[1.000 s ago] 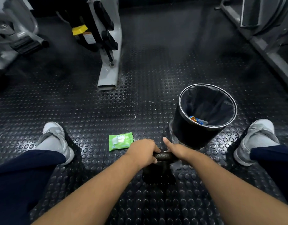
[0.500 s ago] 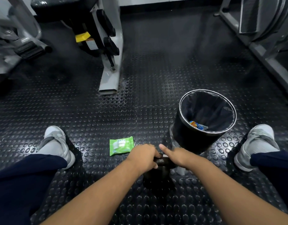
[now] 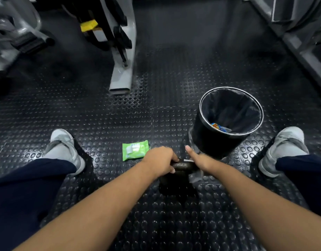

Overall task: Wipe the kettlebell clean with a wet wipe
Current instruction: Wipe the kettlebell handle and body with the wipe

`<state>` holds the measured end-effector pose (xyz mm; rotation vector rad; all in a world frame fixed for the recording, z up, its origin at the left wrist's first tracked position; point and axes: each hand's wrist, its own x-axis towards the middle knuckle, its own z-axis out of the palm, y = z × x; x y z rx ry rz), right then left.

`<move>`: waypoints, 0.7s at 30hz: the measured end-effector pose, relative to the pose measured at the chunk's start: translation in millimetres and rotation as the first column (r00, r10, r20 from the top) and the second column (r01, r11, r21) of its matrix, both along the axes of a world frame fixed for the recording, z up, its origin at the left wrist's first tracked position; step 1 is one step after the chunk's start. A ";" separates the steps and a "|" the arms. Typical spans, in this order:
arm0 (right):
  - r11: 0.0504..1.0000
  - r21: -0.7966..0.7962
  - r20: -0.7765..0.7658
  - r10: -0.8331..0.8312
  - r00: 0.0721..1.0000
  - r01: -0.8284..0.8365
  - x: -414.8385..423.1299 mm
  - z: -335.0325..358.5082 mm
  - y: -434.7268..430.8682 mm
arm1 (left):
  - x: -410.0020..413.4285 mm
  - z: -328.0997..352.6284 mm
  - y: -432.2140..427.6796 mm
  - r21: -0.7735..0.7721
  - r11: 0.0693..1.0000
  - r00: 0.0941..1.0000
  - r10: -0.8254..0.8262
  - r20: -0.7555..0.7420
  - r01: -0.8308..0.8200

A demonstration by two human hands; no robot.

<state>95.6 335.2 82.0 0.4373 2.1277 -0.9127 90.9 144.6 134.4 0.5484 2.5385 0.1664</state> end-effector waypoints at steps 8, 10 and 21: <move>0.972 0.157 -0.073 0.189 0.979 -0.176 -19.7 22.2 -8.6 | -0.7 -3.2 0.3 -0.008 1.000 1.000 -0.002 -0.008 0.002; 0.973 0.124 -0.076 0.206 0.976 -0.195 -19.0 14.8 -12.6 | -0.5 -5.2 0.1 -0.010 1.000 1.000 -0.002 -0.013 0.002; 0.770 -0.451 0.182 -0.416 0.891 0.452 19.5 -46.6 8.0 | -1.8 -4.0 -1.5 0.000 1.000 1.000 0.003 -0.009 -0.003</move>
